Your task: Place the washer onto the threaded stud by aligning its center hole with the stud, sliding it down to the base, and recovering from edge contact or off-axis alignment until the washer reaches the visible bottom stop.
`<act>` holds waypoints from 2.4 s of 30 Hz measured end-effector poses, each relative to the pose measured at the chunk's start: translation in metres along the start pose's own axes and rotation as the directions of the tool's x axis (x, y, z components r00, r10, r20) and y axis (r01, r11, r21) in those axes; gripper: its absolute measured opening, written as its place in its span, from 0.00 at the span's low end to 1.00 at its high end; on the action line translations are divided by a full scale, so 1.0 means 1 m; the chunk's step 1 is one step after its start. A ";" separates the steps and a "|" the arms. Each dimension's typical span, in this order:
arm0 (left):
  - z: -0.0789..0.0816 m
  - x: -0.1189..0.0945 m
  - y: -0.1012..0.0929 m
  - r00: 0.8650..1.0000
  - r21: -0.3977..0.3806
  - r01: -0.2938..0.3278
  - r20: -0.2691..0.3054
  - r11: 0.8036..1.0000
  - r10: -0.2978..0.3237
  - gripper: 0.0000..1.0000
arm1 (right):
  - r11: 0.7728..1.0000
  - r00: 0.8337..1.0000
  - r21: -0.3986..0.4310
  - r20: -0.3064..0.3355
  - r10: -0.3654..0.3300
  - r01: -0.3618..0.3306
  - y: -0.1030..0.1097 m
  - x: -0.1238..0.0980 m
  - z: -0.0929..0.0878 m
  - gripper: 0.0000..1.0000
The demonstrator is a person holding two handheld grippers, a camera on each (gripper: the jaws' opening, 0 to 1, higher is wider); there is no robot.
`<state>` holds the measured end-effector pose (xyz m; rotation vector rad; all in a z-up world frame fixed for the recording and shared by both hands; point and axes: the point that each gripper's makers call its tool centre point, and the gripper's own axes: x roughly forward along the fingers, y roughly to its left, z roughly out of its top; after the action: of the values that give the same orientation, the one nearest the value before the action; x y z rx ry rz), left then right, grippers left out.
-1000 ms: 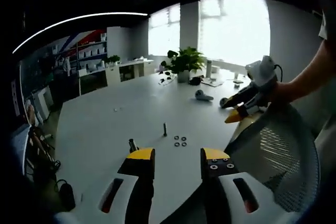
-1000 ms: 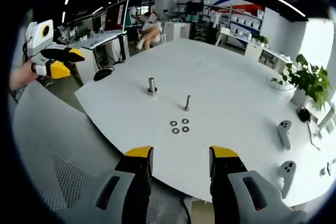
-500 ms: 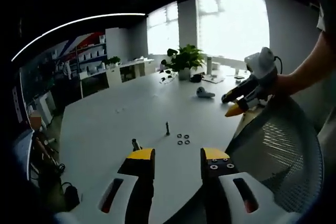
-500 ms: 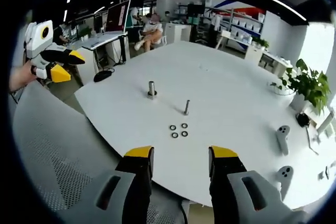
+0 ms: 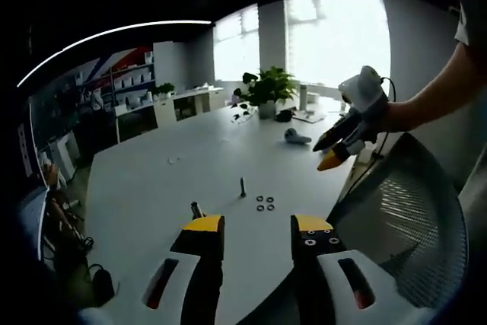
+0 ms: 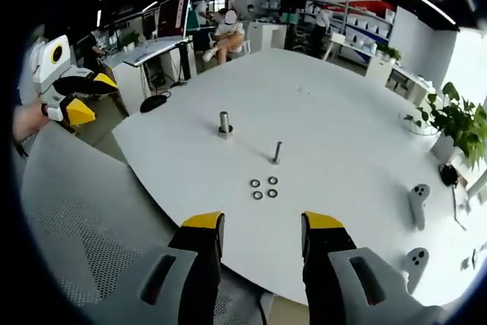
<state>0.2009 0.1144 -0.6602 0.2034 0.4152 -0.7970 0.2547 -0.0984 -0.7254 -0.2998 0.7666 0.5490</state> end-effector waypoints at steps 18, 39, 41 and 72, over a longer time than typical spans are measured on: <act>-0.002 -0.001 0.006 1.000 -0.049 -0.006 -0.002 0.999 0.006 0.32 | 0.996 0.997 0.063 -0.046 0.065 -0.062 0.003 0.053 0.007 0.37; -0.006 0.000 0.006 1.000 -0.023 -0.014 -0.021 1.000 0.013 0.32 | 0.992 0.982 -0.071 -0.165 0.093 -0.106 0.023 0.096 -0.012 0.36; -0.007 0.000 0.005 1.000 -0.024 -0.009 -0.025 1.000 0.008 0.31 | 0.991 0.981 -0.074 -0.170 0.096 -0.109 0.023 0.099 -0.011 0.34; -0.012 0.001 0.009 0.998 -0.035 -0.036 -0.056 0.999 0.034 0.29 | 0.976 0.921 -0.101 -0.362 0.142 -0.190 0.020 0.149 -0.057 0.26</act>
<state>0.2042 0.1240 -0.6712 0.1991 0.4771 -0.7499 0.2987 -0.0545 -0.8736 -0.4694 1.1134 0.7209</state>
